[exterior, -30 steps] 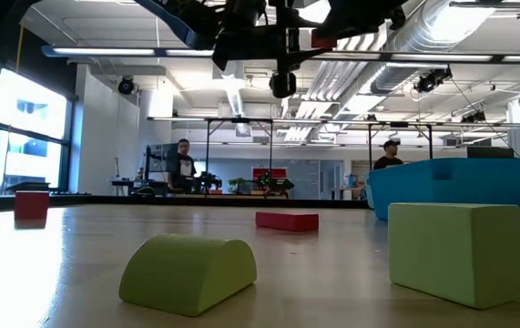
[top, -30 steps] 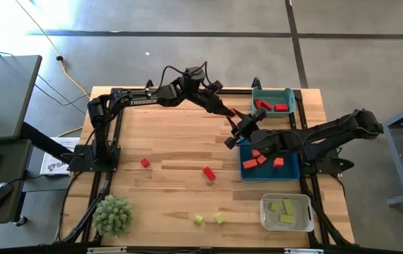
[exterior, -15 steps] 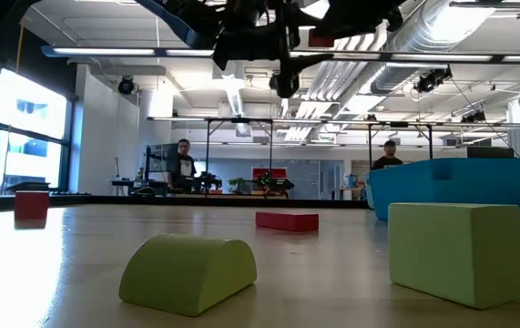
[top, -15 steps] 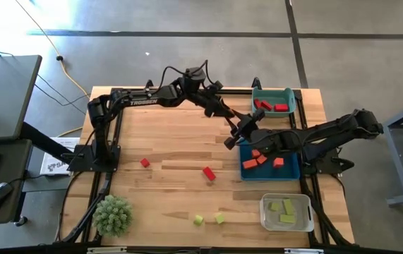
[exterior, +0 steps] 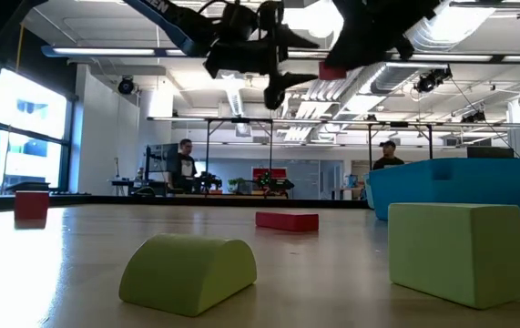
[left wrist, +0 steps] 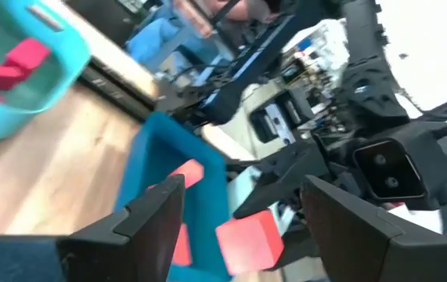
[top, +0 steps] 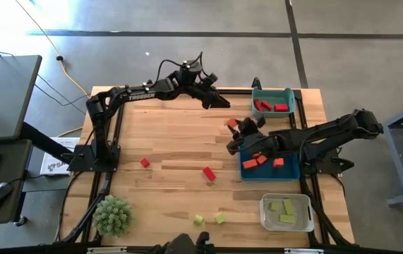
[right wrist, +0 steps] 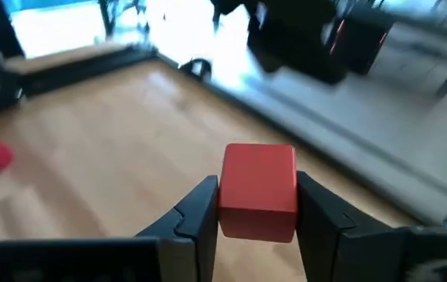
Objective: Sort & place blocks by color
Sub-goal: Put the orange wooden block into the blue bin
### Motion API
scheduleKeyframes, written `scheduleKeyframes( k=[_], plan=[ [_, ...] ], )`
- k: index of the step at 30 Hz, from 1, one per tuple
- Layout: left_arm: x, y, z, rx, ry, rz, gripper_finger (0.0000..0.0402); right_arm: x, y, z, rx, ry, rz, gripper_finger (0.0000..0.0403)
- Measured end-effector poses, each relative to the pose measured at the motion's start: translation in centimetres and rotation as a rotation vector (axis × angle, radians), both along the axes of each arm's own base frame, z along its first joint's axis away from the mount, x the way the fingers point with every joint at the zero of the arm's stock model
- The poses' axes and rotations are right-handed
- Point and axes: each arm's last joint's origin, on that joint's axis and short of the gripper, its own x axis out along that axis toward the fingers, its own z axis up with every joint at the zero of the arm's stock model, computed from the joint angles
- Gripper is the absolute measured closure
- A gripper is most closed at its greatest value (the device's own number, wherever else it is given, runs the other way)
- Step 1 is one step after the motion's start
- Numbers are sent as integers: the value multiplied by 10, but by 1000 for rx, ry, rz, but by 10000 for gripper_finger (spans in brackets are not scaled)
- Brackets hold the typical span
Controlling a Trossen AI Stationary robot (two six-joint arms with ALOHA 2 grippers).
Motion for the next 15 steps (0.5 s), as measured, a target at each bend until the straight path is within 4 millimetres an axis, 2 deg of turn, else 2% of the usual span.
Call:
scheduleKeyframes(
  k=[6, 15],
  plan=[
    [-10, 5, -15, 48, 127, 16, 158, -10, 1, -16, 210, 87, 15, 296],
    [-15, -12, -41, 210, 430, 47, 158, -27, 6, -33, 509, 291, 56, 296]
  ],
)
